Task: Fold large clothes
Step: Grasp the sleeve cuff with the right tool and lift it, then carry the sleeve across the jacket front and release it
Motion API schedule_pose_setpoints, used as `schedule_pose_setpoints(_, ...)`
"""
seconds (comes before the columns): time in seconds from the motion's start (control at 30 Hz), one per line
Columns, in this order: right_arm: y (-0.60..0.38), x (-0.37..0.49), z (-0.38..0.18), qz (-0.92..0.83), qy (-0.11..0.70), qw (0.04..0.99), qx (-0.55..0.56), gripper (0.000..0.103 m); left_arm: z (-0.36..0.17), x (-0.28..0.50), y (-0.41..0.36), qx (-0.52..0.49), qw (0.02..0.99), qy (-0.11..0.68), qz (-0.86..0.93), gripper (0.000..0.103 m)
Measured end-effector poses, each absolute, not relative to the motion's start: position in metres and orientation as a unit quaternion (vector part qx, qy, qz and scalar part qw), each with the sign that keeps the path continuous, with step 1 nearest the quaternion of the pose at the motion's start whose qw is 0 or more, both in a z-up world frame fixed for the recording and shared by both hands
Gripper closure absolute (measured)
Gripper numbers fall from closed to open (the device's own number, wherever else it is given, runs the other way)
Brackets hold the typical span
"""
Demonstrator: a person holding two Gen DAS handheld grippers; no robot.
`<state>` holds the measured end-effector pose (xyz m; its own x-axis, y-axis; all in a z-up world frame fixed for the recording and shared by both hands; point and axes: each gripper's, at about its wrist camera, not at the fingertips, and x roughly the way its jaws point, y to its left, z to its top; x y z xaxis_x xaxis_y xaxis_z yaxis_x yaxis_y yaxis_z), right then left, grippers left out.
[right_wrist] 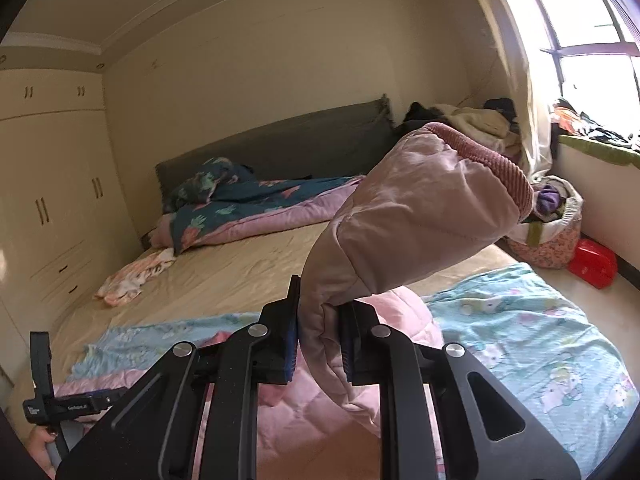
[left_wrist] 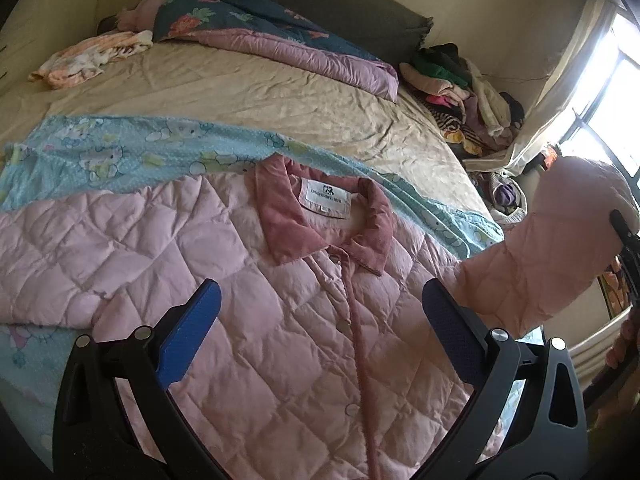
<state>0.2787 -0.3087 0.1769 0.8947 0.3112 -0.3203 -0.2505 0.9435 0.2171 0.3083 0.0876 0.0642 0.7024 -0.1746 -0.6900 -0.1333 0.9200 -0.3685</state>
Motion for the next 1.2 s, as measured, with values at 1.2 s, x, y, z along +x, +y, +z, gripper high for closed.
schedule_pose_setpoints(1.2,-0.052,0.254,-0.012,0.294,0.350,0.885,-0.086,0.081,0.028,0.288,0.162,-0.351,0.858,0.373,-0.023,0.009)
